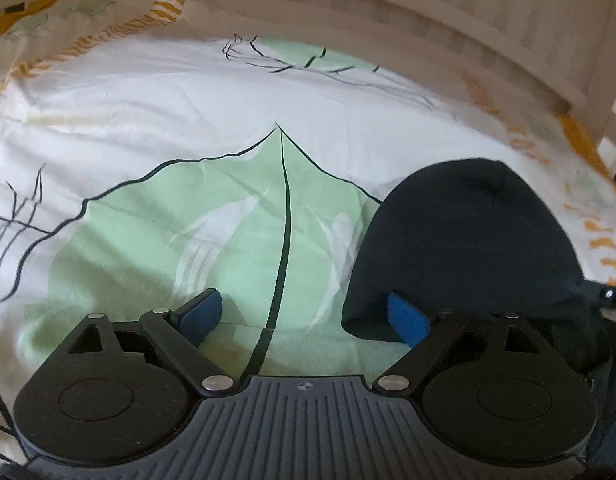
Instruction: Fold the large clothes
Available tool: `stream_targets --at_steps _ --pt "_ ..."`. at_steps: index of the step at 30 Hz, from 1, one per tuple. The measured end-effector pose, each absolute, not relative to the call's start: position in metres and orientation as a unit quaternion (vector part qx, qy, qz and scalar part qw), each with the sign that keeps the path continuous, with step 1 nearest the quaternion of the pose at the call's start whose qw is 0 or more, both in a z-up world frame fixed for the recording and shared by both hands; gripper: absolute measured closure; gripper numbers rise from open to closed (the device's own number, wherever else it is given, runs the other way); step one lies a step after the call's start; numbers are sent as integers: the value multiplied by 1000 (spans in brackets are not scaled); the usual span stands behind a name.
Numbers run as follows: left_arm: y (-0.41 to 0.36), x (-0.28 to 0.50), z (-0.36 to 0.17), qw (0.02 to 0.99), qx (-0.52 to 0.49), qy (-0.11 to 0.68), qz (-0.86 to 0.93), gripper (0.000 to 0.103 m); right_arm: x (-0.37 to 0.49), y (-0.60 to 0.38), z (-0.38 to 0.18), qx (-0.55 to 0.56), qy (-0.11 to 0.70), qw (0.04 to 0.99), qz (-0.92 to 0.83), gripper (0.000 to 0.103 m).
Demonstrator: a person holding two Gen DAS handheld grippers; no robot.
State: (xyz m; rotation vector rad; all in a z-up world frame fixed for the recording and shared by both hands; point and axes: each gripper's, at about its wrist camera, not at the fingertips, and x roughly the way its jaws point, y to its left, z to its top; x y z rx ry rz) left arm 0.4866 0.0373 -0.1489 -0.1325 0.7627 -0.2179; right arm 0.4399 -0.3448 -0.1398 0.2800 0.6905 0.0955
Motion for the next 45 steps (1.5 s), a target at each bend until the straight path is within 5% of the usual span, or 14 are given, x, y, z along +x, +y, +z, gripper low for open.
stream_targets --at_steps 35,39,43,45 --pt "26 481 -159 932 -28 350 -88 1 425 -347 -152 167 277 945 50 50" --pt "26 481 -159 932 -24 350 -87 1 425 -348 -150 171 276 944 62 42" --pt "25 481 -159 932 -23 350 -87 0 425 -349 -144 178 276 940 88 17" --pt "25 481 -158 932 -23 350 -86 0 423 -351 -139 180 274 941 90 15"
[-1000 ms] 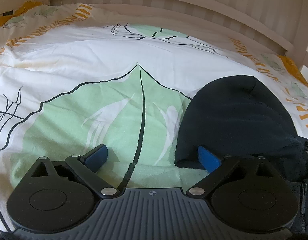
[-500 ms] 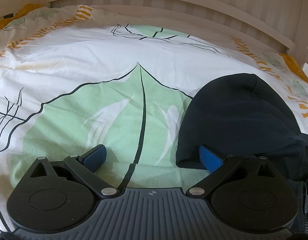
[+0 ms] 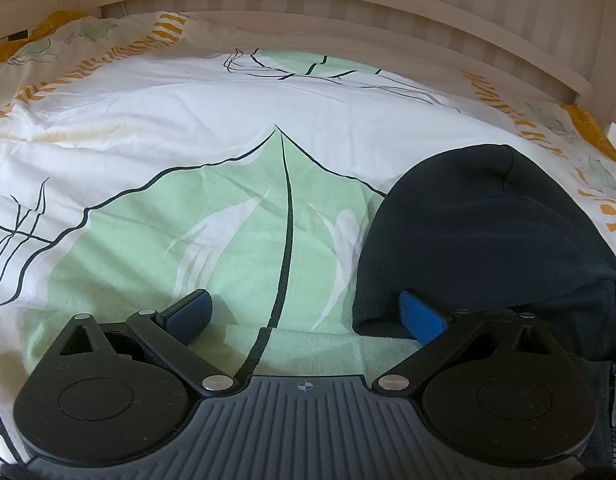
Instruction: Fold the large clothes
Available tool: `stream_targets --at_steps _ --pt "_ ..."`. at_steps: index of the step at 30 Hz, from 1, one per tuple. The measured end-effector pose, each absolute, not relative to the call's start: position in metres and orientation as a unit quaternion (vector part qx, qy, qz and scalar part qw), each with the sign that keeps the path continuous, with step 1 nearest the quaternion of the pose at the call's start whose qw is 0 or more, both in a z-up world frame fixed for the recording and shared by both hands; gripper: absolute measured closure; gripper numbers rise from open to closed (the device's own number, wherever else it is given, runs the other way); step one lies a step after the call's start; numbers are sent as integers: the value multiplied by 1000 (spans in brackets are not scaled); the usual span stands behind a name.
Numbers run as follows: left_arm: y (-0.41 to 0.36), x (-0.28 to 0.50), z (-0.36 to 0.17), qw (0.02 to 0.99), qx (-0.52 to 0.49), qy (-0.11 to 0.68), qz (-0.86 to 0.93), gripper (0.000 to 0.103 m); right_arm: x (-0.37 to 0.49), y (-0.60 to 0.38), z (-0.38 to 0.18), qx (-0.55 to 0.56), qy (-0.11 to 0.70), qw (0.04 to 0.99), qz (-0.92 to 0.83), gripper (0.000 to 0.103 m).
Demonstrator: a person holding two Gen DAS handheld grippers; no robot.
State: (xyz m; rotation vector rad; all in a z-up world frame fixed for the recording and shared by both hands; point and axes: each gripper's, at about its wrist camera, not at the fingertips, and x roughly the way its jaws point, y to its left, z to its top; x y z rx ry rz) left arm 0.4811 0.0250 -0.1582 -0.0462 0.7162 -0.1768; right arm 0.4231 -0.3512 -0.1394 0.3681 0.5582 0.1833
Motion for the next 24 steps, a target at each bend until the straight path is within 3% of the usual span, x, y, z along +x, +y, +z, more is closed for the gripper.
stream_targets --at_steps 7,17,24 --pt "26 482 -158 932 -21 351 -87 0 425 -367 -117 196 261 941 86 15" --pt "26 482 -158 932 -19 351 -87 0 475 -351 -81 95 283 949 103 14" --pt "27 482 -158 932 -18 351 -87 0 515 -298 -87 -11 325 933 156 14"
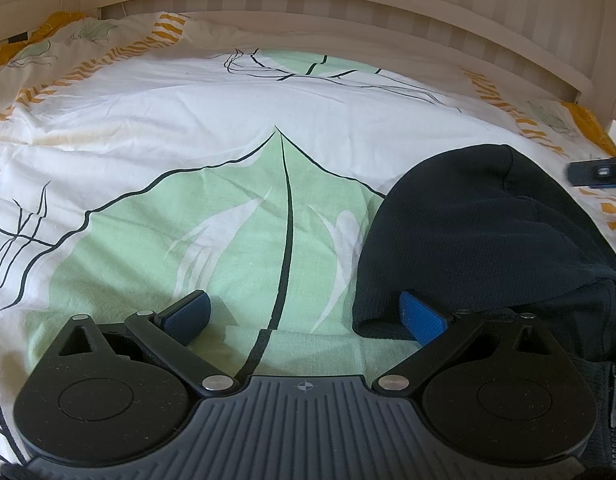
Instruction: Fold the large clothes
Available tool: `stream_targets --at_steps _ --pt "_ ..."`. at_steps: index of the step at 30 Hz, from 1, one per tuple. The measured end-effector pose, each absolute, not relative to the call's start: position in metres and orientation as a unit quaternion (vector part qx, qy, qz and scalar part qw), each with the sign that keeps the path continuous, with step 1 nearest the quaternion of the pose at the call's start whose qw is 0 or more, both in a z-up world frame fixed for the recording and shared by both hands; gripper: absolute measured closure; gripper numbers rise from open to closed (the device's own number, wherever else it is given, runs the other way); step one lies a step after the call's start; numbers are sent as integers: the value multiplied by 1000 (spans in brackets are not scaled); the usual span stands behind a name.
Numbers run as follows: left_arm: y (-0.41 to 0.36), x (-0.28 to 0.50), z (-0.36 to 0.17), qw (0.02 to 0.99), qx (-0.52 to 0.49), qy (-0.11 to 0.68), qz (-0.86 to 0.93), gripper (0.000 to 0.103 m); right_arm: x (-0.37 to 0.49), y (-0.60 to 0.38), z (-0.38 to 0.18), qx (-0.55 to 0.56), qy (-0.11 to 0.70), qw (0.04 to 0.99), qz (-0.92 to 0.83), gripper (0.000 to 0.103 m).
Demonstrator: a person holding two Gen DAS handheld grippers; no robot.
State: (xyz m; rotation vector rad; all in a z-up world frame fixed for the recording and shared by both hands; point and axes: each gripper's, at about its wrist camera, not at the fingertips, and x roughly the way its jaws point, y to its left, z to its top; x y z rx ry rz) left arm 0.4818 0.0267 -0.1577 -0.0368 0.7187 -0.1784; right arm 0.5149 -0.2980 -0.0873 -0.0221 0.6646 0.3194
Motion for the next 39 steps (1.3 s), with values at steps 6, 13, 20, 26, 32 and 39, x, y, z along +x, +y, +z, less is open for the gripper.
stream_targets --at_steps 6,13,20,26,32,39 --pt "27 482 -156 930 -18 355 -88 0 532 -258 -101 -48 327 927 175 16" --pt "32 488 -144 918 -30 381 -104 2 542 -236 -101 -61 331 924 180 79" --pt "46 448 -92 912 -81 351 -196 2 491 -229 -65 -103 253 944 187 86" --pt "24 414 -81 874 -104 363 -305 1 409 -229 -27 -157 174 950 206 86" --pt "7 390 -92 864 -98 379 -316 1 309 -227 -11 -194 112 947 232 86" --pt "19 349 -109 870 -60 388 -299 1 203 -212 -45 -267 90 921 270 86"
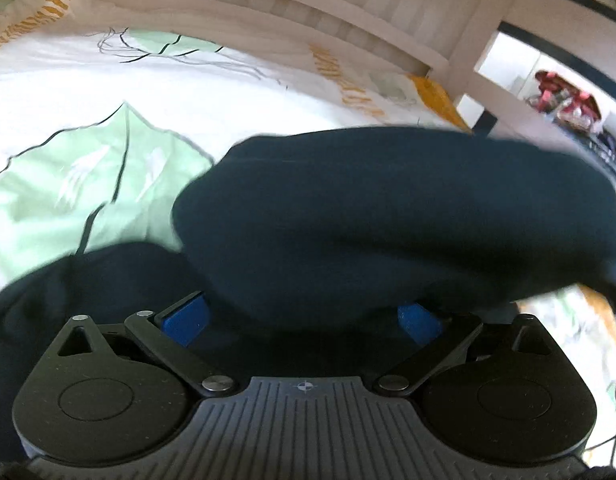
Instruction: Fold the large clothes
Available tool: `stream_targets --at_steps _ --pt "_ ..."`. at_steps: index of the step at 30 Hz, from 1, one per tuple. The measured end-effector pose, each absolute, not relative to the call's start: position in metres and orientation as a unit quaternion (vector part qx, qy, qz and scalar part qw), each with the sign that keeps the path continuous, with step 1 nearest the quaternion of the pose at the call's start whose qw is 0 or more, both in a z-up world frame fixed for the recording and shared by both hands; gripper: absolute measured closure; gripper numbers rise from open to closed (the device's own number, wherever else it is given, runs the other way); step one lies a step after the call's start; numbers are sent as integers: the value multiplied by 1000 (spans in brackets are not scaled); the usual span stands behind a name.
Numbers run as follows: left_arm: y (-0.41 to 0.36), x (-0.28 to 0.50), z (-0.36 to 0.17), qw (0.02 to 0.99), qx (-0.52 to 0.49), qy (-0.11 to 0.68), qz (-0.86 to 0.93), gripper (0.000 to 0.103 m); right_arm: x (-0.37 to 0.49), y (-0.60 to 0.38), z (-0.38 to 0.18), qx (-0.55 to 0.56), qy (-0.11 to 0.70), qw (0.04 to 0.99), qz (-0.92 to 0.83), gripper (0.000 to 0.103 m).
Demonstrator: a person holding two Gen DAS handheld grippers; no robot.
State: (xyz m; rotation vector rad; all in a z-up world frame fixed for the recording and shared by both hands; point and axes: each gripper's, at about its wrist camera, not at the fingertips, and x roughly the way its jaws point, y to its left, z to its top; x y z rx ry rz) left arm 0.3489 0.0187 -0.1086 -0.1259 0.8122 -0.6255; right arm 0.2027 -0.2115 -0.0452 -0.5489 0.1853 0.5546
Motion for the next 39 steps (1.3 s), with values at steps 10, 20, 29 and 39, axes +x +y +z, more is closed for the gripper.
stream_targets --at_steps 10,20,29,39 --pt "34 293 -120 875 65 383 -290 1 149 -200 -97 -227 204 898 317 53" --pt "71 282 -89 851 -36 408 -329 1 208 -289 -55 123 301 925 198 22" --pt "65 303 -107 805 -216 454 -316 1 272 -297 -87 235 362 892 136 22" --pt "26 318 -117 825 -182 462 -269 40 259 -283 -107 221 364 900 92 29"
